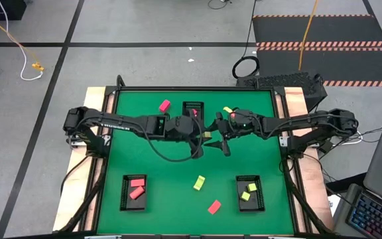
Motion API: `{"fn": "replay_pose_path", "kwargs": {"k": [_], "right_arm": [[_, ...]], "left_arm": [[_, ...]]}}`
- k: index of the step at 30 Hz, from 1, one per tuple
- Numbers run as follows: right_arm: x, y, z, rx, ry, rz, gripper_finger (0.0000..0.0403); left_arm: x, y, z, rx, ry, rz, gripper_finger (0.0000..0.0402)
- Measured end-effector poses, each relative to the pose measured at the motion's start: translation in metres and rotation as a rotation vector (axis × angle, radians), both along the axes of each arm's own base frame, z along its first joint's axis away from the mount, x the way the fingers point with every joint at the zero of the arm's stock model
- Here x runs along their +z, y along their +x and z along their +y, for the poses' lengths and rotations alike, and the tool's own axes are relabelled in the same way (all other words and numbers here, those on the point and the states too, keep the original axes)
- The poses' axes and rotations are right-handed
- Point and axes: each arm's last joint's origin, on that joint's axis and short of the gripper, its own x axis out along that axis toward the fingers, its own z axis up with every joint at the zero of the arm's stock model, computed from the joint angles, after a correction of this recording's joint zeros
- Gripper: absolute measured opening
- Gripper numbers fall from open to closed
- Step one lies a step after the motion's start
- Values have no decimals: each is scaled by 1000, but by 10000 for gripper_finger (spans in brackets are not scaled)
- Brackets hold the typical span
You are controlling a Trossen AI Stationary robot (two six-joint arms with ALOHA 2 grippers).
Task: Sort & place blocks by color
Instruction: Put the green block into the bottom right black bin
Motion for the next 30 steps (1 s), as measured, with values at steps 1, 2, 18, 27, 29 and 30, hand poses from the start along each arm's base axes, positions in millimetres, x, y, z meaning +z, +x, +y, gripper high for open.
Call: {"fn": "replay_pose_path", "kwargs": {"k": [1,2,18,27,29,30], "right_arm": [[0,0,0,-3,8,1,265],[0,0,1,-5,12,-2,265],[10,4,10,-15,-6,-103,207],[-13,-3,11,2,-19,135,47],[-23,-9,11,5,-8,263,59],[-28,-12,11,3,0,320,71]], "left_arm": [[0,0,0,1,-3,-2,137],[0,0,-1,3,-9,-5,135],[2,1,-6,-2,-46,-32,184],[-3,-2,-6,0,-43,27,185],[-7,-5,-6,1,-39,79,186],[-9,-6,-5,2,-38,110,186]]}}
